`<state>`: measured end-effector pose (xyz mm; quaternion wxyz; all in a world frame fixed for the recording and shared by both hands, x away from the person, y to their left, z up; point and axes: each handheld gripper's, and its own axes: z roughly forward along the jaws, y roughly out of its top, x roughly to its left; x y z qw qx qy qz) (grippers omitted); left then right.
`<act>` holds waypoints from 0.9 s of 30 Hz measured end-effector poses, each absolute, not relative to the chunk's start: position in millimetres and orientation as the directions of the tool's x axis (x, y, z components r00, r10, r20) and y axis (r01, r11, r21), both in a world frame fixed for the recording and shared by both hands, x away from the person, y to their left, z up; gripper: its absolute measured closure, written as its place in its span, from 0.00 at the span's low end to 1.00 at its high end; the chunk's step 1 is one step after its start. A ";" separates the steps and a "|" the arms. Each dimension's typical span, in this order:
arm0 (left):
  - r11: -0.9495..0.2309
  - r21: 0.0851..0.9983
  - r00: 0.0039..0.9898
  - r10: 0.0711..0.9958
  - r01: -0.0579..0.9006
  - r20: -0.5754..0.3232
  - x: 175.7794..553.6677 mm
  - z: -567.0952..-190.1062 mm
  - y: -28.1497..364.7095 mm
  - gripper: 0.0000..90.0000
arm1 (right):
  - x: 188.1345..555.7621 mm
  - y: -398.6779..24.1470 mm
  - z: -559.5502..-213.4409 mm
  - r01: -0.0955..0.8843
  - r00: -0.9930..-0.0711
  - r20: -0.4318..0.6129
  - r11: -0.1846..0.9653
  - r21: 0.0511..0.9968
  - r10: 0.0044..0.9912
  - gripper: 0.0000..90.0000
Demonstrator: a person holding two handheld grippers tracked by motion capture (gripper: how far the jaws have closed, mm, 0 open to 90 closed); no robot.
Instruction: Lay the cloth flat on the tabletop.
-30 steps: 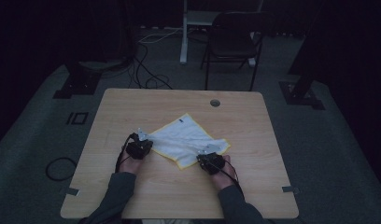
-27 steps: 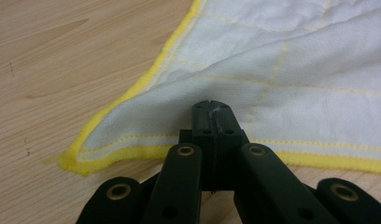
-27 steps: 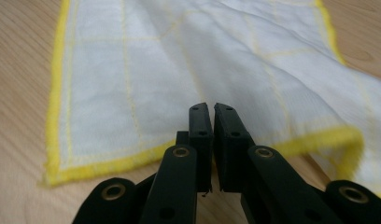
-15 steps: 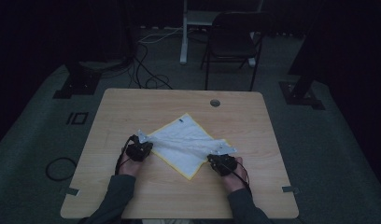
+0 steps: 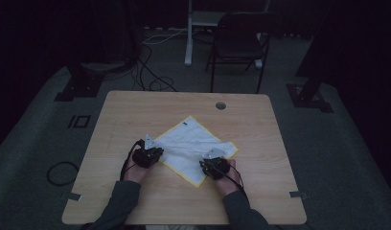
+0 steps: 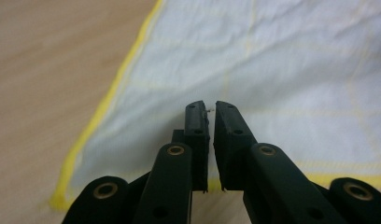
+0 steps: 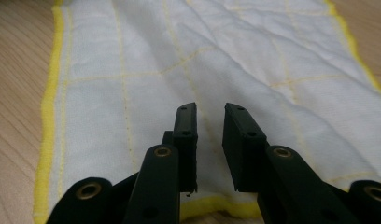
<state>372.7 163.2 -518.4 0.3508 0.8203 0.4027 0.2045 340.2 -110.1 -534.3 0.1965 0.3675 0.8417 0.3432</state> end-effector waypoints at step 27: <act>-0.474 0.695 0.595 0.800 0.541 0.083 442.2 -520.7 135.6 0.93 | 324.2 -115.3 -539.4 0.497 -0.675 -0.042 0.497 0.711 0.736 0.82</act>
